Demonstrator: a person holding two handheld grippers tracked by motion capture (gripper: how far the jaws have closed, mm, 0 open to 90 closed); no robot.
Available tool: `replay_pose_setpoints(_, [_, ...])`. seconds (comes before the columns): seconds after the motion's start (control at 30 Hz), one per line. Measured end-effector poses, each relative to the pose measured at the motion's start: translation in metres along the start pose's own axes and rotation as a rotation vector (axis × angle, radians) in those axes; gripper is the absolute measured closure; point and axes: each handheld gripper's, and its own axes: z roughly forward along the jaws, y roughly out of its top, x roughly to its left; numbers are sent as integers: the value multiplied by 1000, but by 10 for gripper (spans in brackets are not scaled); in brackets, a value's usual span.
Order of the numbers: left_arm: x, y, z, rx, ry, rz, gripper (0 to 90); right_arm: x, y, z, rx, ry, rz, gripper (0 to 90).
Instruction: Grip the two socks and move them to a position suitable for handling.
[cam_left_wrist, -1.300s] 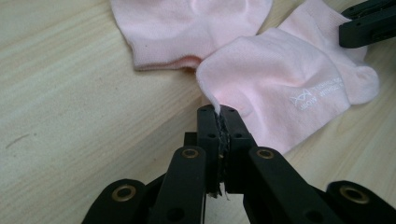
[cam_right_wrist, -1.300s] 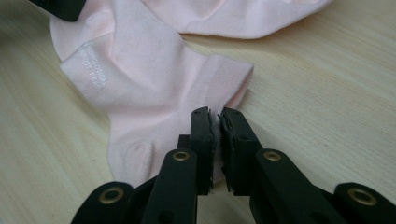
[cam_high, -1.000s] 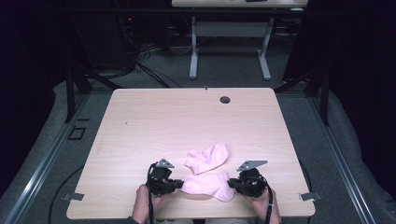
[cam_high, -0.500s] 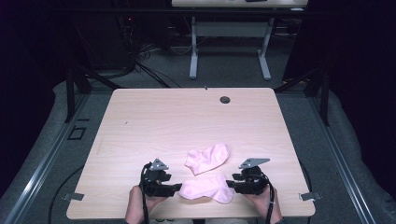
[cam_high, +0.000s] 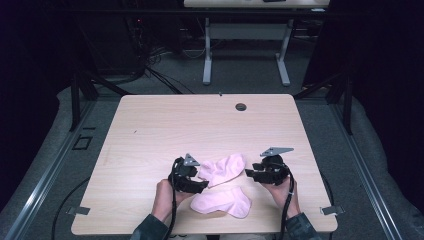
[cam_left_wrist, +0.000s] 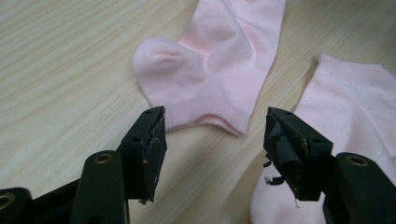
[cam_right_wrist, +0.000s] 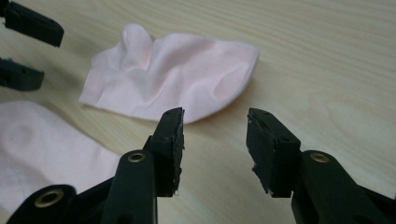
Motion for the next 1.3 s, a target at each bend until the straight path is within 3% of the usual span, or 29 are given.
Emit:
replay_pose_setpoints(0.37, [1,11,28,86,-9,44,481,-13,20,34,40,-11,36,565])
replay_pose_setpoints(0.6, [0,13,32,98,24,68,633,-17,20,46,59,31,55,737])
replay_pose_setpoints(0.8, [0,13,33,93,29,71,810,-16,19,42,42,47,59,871])
replay_pose_setpoints(1.13, [5,13,31,51,-28,25,836,-17,17,26,-15,39,66,883])
replay_pose_setpoints(1.3, [0,20,29,11,-64,17,835,-18,22,8,-56,22,60,883])
